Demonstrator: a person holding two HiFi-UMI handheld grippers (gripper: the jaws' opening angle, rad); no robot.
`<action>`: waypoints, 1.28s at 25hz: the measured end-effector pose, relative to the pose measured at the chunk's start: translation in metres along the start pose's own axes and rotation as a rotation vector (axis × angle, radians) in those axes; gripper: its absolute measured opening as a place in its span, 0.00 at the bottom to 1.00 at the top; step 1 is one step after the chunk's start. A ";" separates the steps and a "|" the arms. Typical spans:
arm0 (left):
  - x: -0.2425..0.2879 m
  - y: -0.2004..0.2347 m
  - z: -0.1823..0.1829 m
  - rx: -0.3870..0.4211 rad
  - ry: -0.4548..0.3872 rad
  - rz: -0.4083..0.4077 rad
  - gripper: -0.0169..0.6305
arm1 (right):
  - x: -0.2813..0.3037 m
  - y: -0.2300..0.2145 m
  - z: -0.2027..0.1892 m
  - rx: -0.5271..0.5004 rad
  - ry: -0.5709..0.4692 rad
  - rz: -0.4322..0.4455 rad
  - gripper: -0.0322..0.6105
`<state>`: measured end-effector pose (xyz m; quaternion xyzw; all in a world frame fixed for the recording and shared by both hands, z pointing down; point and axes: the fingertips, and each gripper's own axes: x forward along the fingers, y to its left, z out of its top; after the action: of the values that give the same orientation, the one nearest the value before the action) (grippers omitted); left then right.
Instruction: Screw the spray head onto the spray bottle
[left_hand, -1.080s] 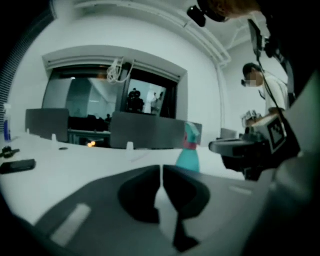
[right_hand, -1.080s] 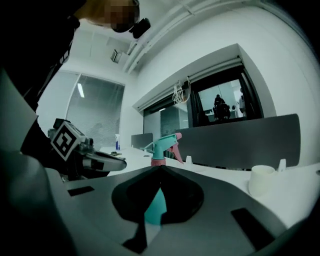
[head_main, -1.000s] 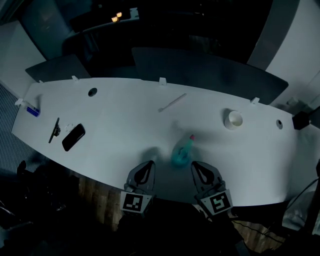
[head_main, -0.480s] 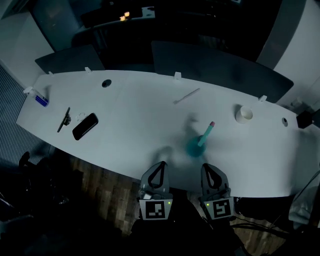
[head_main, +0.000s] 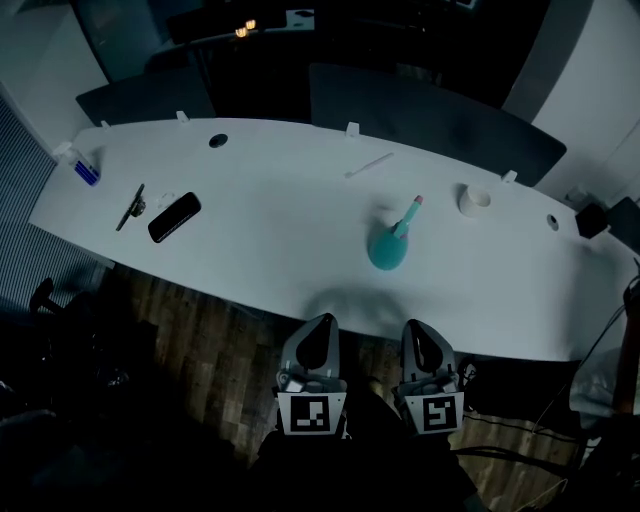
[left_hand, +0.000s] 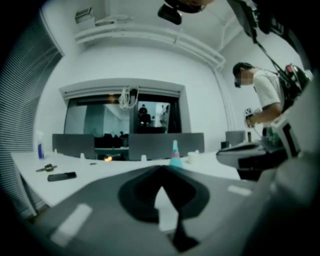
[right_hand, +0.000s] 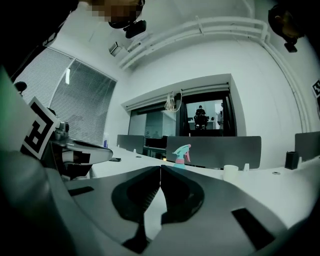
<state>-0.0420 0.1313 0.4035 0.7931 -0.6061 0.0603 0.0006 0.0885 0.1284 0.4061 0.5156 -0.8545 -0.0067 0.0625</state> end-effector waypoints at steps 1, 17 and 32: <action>-0.002 -0.001 0.003 -0.002 -0.007 0.007 0.03 | -0.002 0.000 0.003 0.000 -0.008 0.007 0.06; -0.008 -0.065 0.033 0.019 -0.056 0.084 0.03 | -0.040 -0.042 0.028 -0.031 -0.087 0.078 0.06; -0.018 -0.080 0.036 0.000 -0.078 0.063 0.03 | -0.058 -0.039 0.031 -0.053 -0.103 0.102 0.06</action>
<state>0.0332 0.1673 0.3716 0.7754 -0.6303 0.0293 -0.0250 0.1460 0.1600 0.3663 0.4688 -0.8812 -0.0528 0.0321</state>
